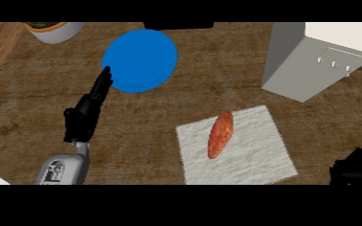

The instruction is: Pick the lemon from the placemat and place it in the tiered shelf

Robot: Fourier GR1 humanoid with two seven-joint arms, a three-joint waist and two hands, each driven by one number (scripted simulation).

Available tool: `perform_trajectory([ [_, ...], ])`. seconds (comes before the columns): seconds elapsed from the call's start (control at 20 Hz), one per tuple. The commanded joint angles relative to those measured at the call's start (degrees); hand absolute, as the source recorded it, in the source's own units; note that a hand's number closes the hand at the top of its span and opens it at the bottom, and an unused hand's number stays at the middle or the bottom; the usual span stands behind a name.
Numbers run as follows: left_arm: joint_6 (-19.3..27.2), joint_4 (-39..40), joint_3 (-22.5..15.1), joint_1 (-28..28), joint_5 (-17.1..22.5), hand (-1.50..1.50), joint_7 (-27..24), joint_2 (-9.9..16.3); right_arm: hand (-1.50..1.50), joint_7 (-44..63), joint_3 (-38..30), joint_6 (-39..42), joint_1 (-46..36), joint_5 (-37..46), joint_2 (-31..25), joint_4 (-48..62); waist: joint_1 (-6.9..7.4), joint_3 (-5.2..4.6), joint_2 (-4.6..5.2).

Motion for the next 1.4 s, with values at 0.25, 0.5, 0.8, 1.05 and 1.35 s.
perform_trajectory([
  [0.25,-0.64,-0.78,-0.21,-1.50,-0.10,0.00,1.85,0.59,1.50,-15.28,-28.95,12.85,-6.35,-22.56,-13.11,26.53,1.61,-0.26,0.18],
  [0.5,-0.51,-0.90,-2.41,-0.97,-1.03,0.00,1.09,-1.16,1.50,-14.31,-33.97,18.59,-12.11,-29.78,-20.58,41.72,3.48,-0.34,0.39],
  [0.8,-2.90,2.43,-0.59,-4.24,0.26,0.00,-0.53,0.62,1.50,-10.13,-27.87,18.27,-21.61,-31.56,-24.24,50.27,4.87,-0.39,0.74],
  [1.05,-0.82,1.14,-2.57,-2.38,-1.48,0.00,-0.63,-1.75,1.50,-6.57,-23.34,15.64,-31.07,-31.50,-24.41,55.51,5.16,-0.40,0.63],
  [1.35,-2.27,1.88,-1.30,-0.48,-0.58,0.00,-1.95,-0.31,1.50,-7.03,-19.66,14.28,-39.62,-27.46,-23.43,60.32,4.75,-0.41,0.51],
])
